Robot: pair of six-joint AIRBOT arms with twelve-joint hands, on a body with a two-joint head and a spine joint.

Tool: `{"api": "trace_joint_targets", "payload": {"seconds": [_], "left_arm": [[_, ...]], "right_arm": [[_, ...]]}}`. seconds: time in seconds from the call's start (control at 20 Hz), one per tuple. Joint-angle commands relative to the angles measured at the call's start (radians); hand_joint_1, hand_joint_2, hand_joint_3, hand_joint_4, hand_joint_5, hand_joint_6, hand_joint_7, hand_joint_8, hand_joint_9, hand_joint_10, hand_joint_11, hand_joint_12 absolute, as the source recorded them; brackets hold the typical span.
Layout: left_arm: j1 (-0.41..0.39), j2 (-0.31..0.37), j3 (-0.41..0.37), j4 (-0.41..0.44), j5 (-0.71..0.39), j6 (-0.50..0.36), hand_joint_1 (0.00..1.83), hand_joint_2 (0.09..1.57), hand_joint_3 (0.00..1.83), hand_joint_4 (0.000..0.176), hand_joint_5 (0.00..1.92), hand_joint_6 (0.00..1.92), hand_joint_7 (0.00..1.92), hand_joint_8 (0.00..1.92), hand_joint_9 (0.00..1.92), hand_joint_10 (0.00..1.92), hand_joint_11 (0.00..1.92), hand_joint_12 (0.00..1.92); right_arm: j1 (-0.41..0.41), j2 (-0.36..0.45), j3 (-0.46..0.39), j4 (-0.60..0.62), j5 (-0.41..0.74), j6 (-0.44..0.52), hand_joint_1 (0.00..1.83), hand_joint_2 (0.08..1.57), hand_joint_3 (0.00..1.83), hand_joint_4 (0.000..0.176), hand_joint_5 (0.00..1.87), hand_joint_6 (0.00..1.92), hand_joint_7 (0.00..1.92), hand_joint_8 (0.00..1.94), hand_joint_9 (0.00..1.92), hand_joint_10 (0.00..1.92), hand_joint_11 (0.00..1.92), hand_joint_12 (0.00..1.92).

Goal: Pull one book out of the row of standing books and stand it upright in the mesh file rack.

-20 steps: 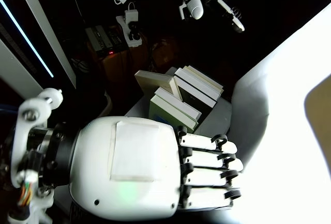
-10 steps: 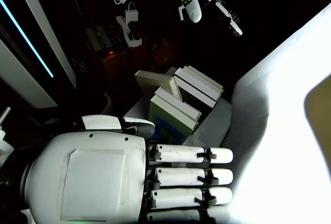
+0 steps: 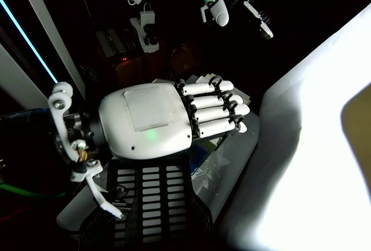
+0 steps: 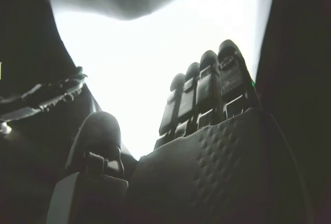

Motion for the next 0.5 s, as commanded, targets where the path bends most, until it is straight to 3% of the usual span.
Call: {"api": "trace_joint_targets", "payload": {"seconds": [0.0,0.35,0.4,0.45], "left_arm": [[-0.006,0.003,0.007,-0.003,-0.125,-0.004,0.06,1.47,0.01,0.000,0.01,0.00,0.00,0.00,0.00,0.00,0.00,0.00],[0.001,0.008,0.013,-0.009,-0.138,-0.004,0.04,1.44,0.00,0.000,0.01,0.00,0.00,0.00,0.00,0.00,0.00,0.00],[0.001,0.011,0.013,-0.008,-0.139,-0.004,0.06,1.42,0.00,0.000,0.02,0.01,0.00,0.00,0.00,0.00,0.00,0.00],[0.003,0.017,0.013,-0.007,-0.141,-0.004,0.03,1.38,0.00,0.012,0.01,0.00,0.00,0.00,0.00,0.00,0.00,0.00]], "right_arm": [[0.006,-0.005,0.010,0.028,0.091,-0.001,0.75,1.09,0.02,0.000,0.00,0.00,0.00,0.00,0.00,0.00,0.02,0.01],[-0.002,-0.127,0.074,-0.097,0.121,-0.001,0.78,1.05,0.00,0.000,0.00,0.00,0.00,0.00,0.00,0.00,0.00,0.00],[-0.002,-0.145,0.087,-0.128,0.121,-0.001,0.77,1.01,0.03,0.000,0.00,0.00,0.00,0.00,0.03,0.03,0.00,0.33],[-0.002,-0.160,0.102,-0.164,0.121,-0.001,0.70,1.03,0.01,0.000,0.00,0.00,0.02,0.00,0.08,0.04,0.00,0.65]]}}
